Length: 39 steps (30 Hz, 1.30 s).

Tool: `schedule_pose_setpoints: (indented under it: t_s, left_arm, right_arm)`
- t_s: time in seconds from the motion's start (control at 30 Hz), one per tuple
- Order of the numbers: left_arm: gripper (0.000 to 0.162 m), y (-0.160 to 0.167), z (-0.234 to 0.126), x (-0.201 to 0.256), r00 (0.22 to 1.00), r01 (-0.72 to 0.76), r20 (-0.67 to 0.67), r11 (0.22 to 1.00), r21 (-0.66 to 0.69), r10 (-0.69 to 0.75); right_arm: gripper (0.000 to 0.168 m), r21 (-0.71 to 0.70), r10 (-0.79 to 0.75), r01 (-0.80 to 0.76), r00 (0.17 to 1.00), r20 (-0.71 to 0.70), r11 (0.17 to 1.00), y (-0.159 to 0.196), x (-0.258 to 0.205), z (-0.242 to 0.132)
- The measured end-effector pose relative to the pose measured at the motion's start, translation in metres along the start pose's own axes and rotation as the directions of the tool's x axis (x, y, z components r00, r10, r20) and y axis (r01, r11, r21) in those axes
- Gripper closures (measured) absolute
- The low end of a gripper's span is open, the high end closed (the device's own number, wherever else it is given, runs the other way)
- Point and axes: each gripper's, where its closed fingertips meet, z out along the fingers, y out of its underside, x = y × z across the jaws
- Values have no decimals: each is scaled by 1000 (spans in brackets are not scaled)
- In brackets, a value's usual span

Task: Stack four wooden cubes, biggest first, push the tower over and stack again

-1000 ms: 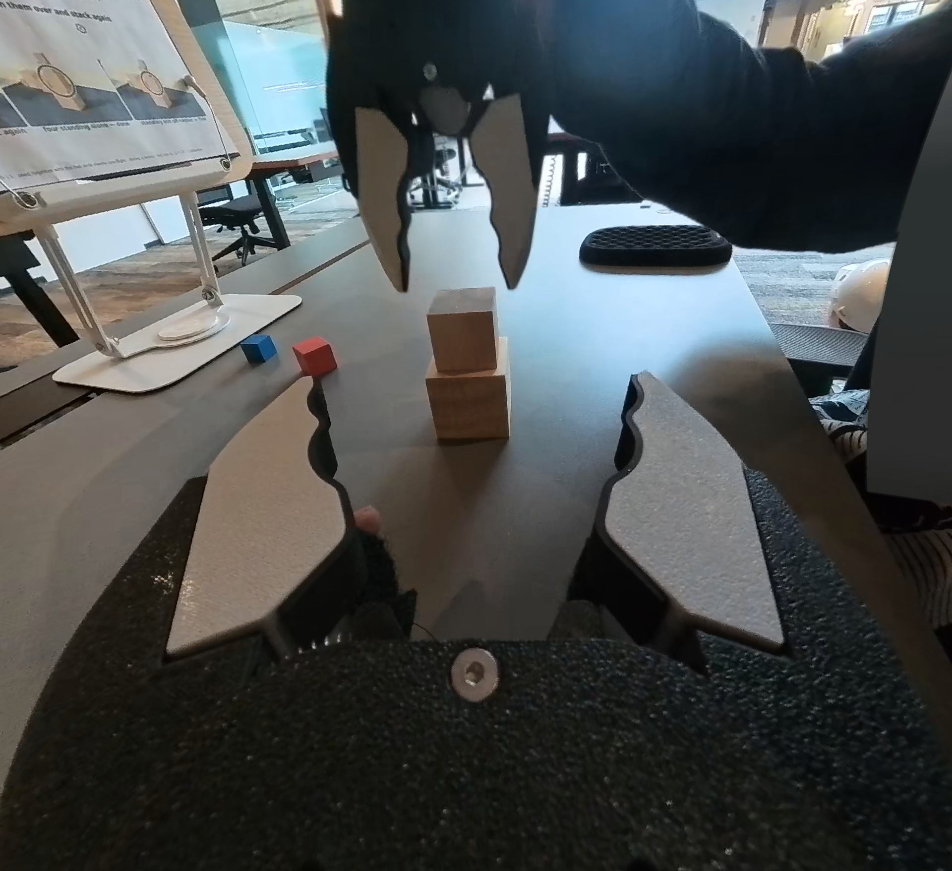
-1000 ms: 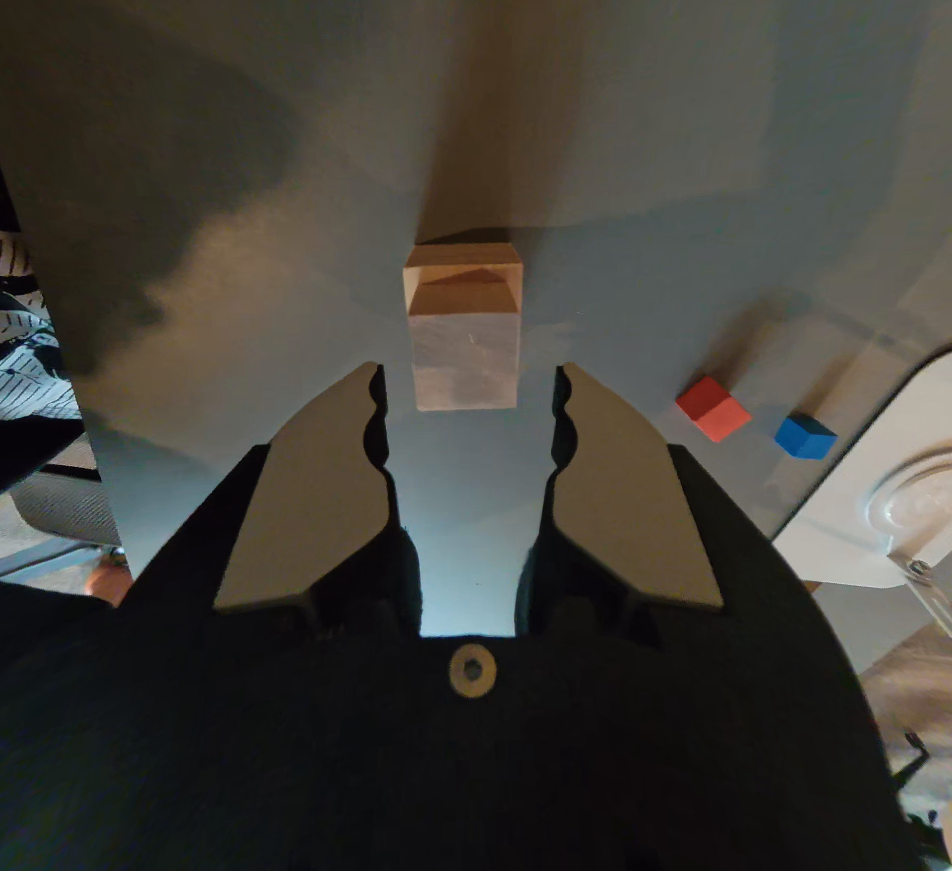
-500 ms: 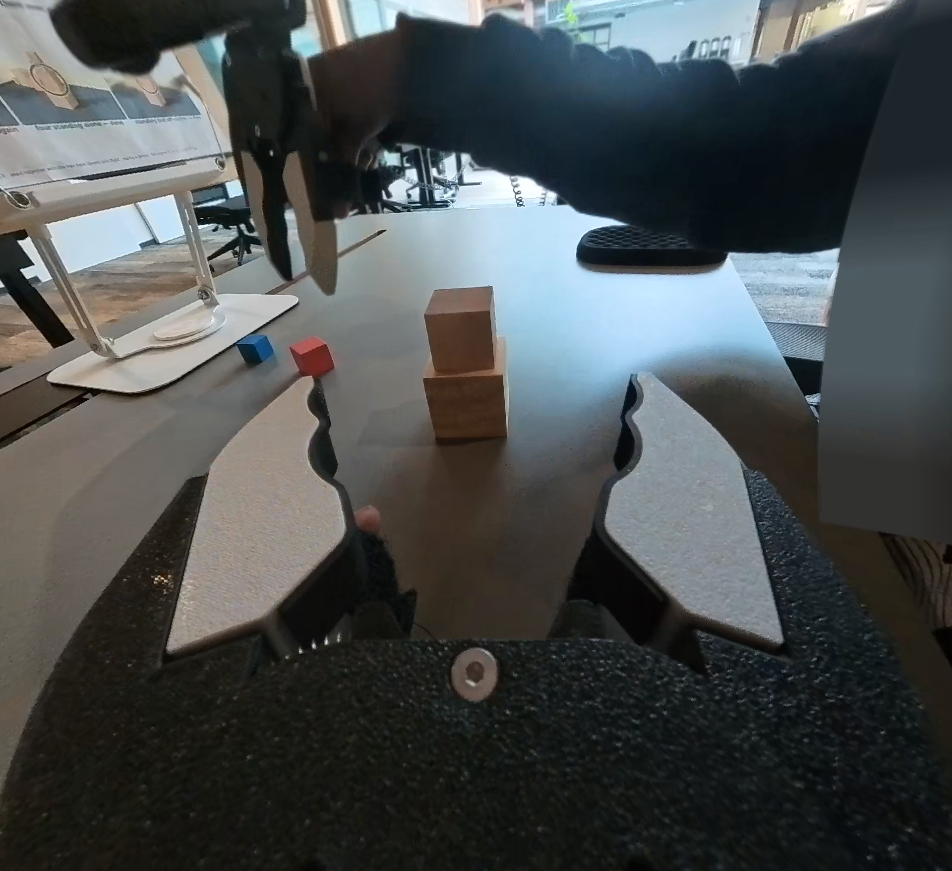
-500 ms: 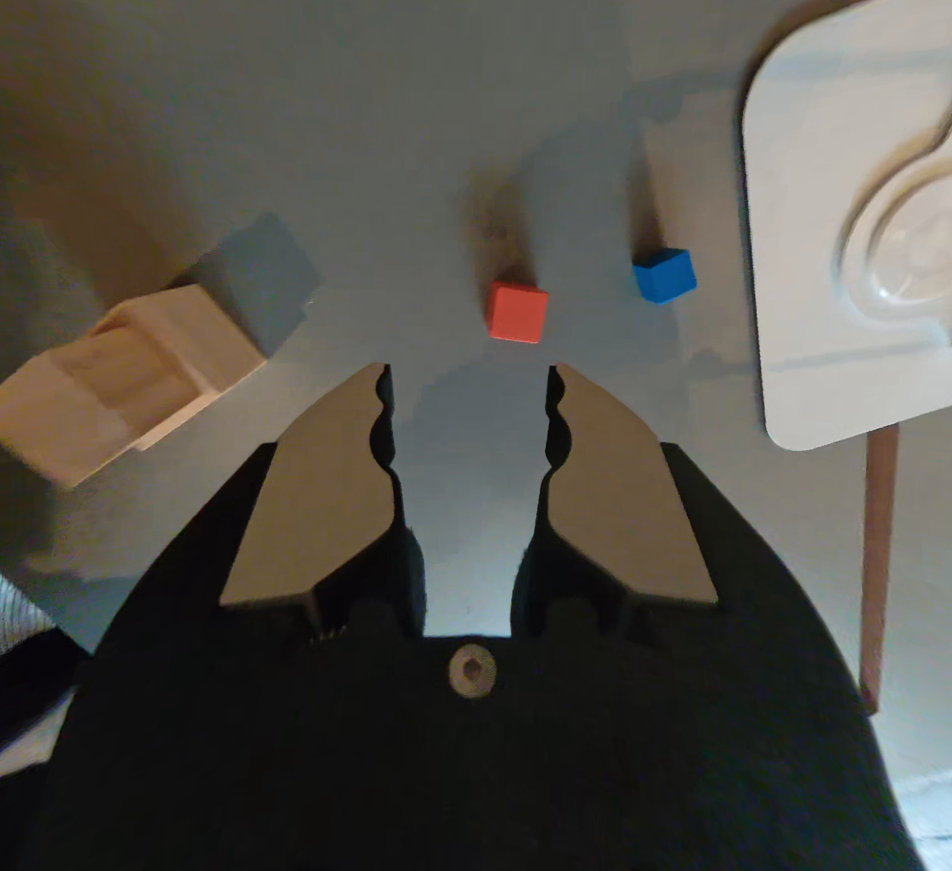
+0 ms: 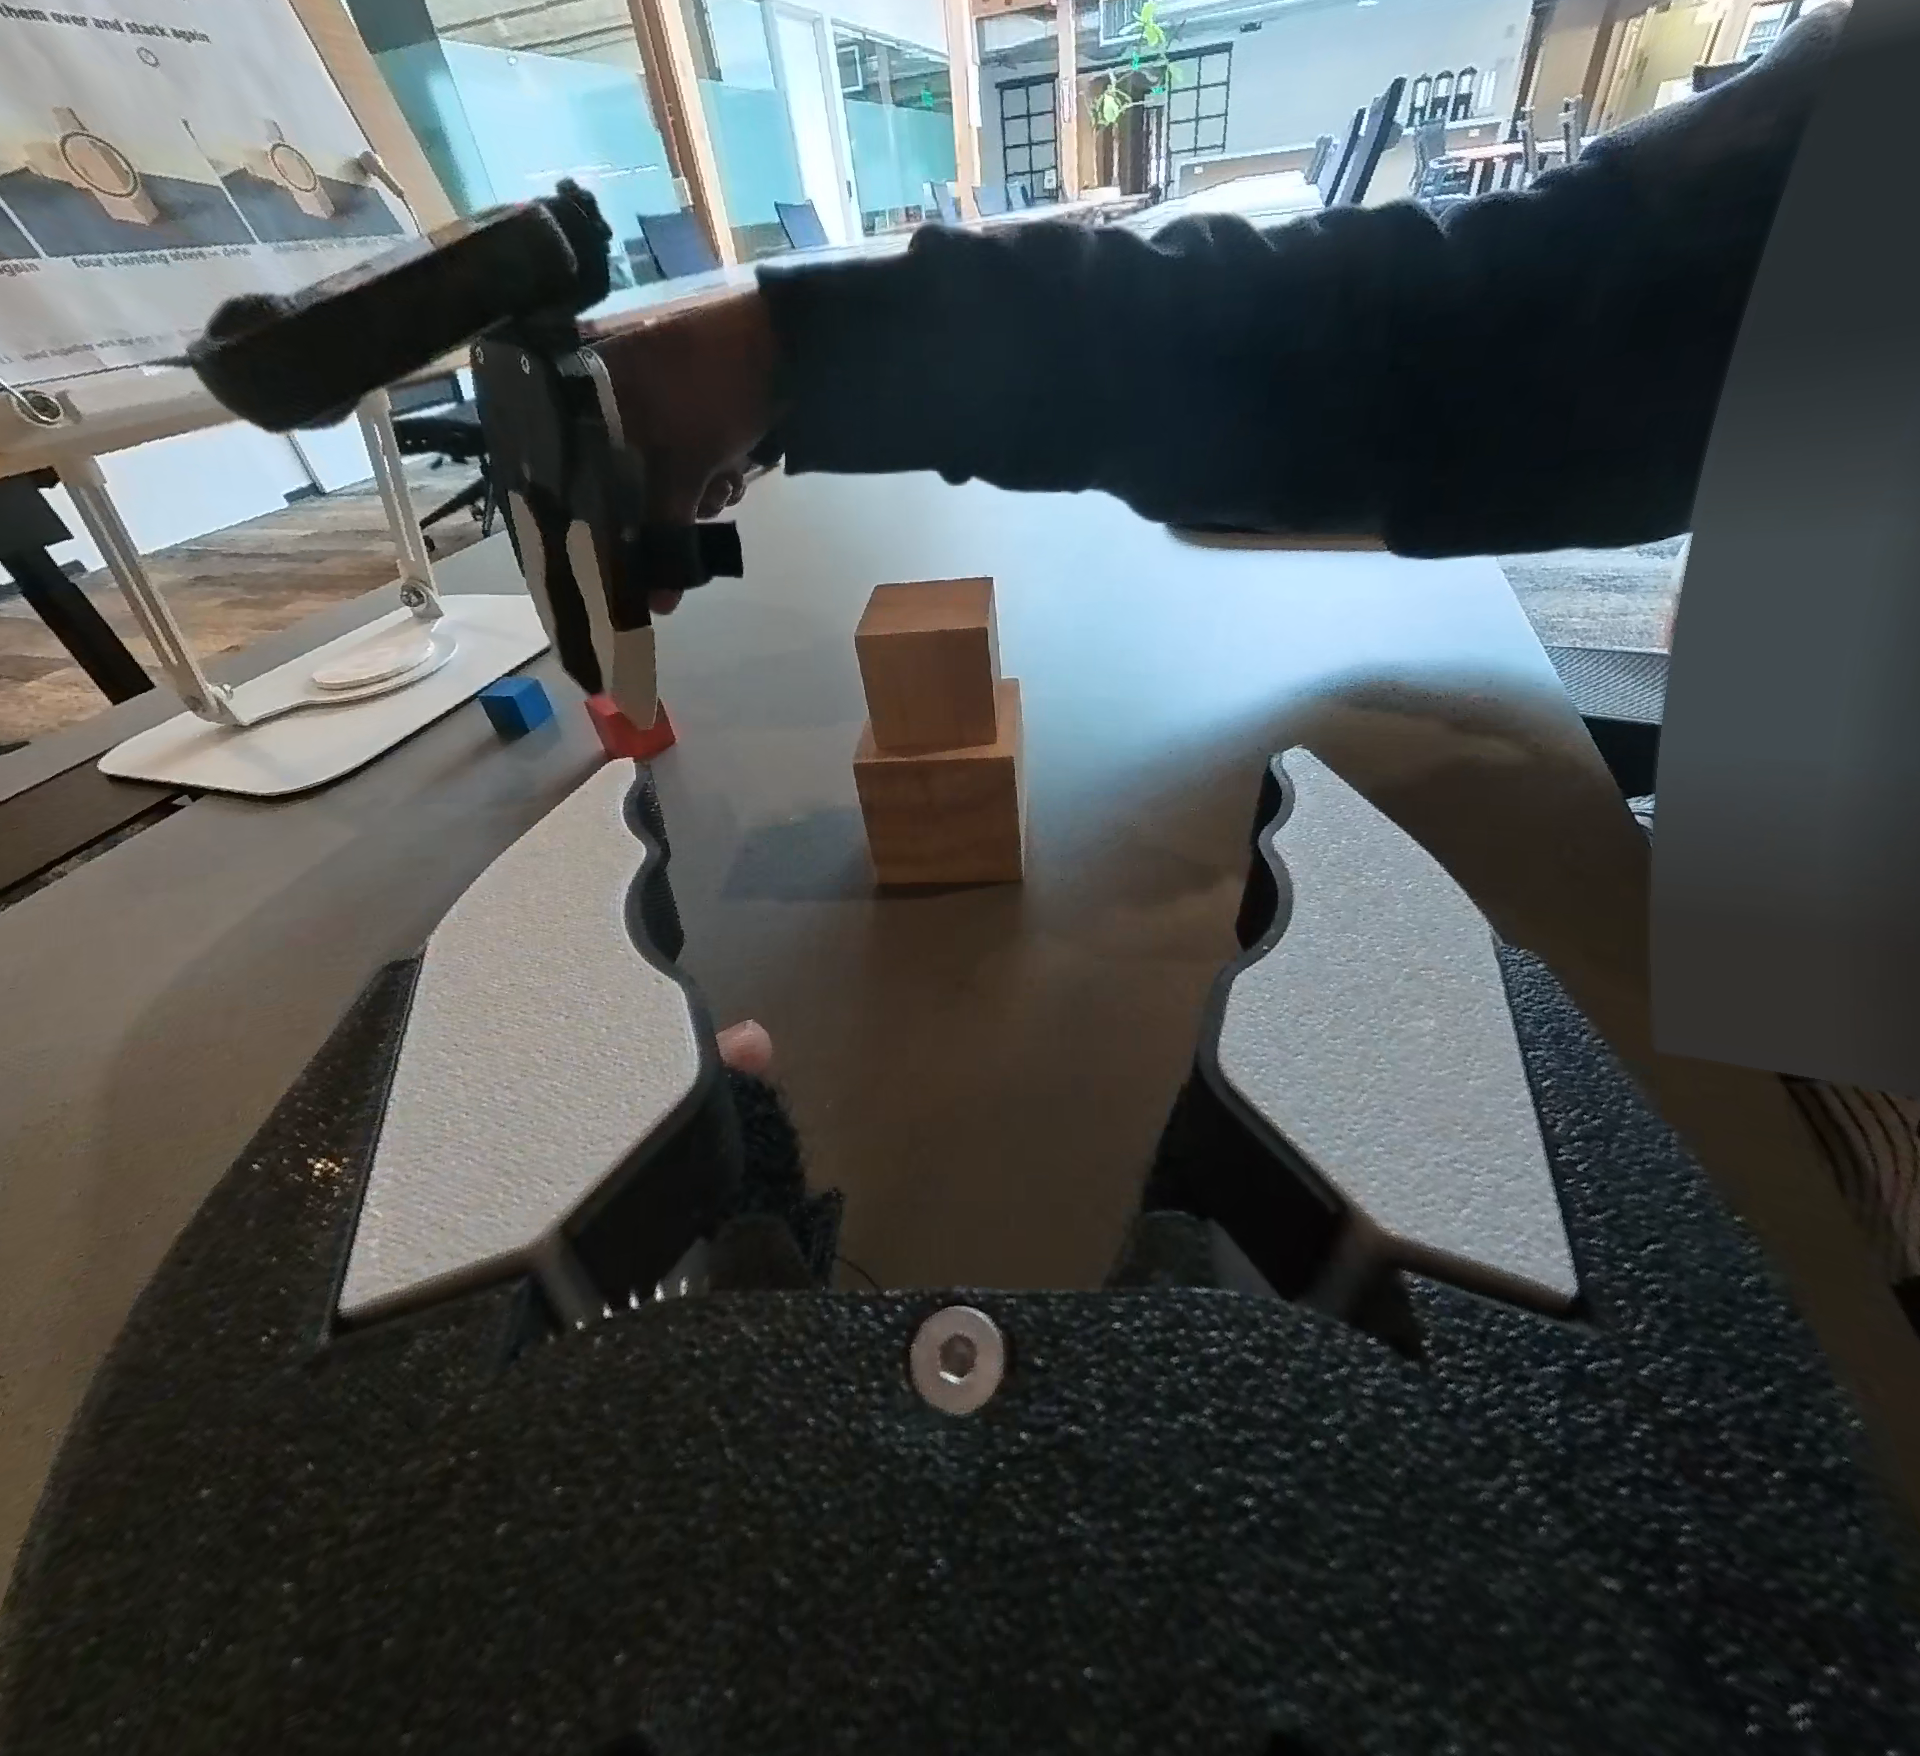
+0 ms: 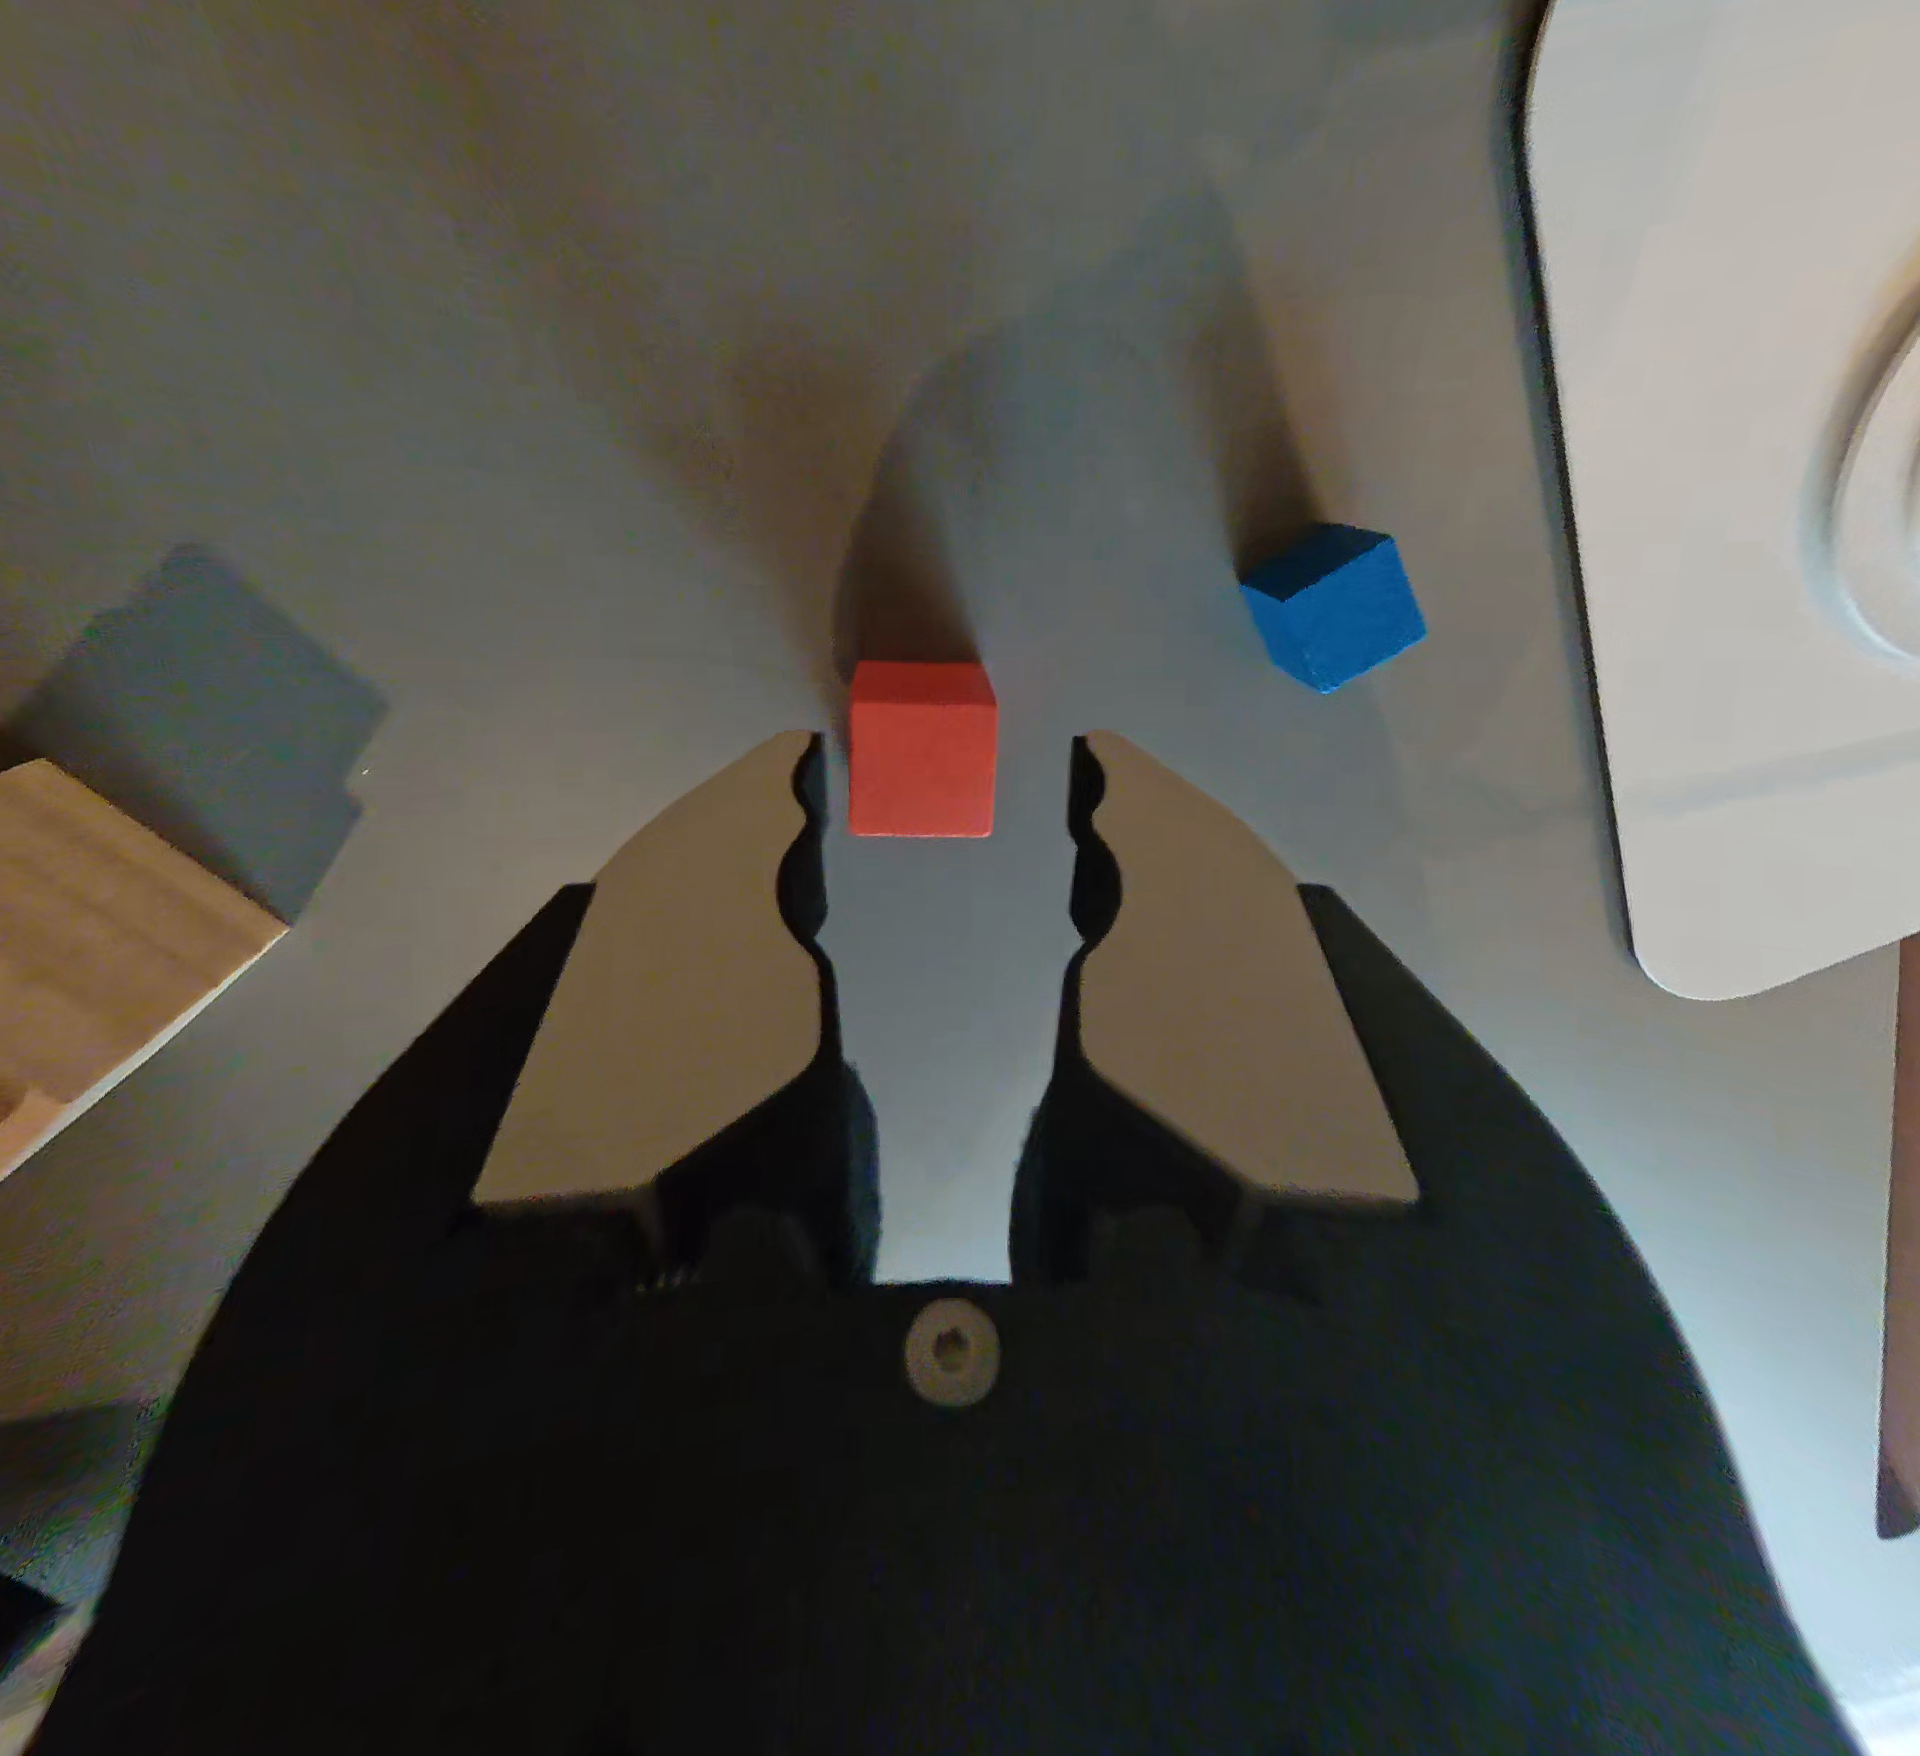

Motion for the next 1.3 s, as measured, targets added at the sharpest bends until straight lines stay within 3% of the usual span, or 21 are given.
schedule_pose_setpoints:
  t_s: [0.1,0.33,0.7,0.93,1.3]
  left_arm:
    - [56,0,0,0,1000,1,0,1000,1,-1]
    - [56,0,0,0,1000,2,0,1000,1,-2]
    - [57,0,0,-1,1000,4,7,1000,2,-4]
    - [56,0,0,-1,1000,2,10,1000,2,-2]
    - [57,0,0,-1,1000,3,8,1000,0,-3]
  right_arm:
    - [142,-8,-17,17,1000,19,1000,1,-3,2]
    - [142,47,-100,98,994,44,994,-3,-18,-30]
    - [142,168,-542,525,837,74,834,-2,-121,-123]
    - [142,120,-658,648,750,74,752,12,-159,-124]
    - [142,81,-644,639,761,81,765,21,-165,-107]
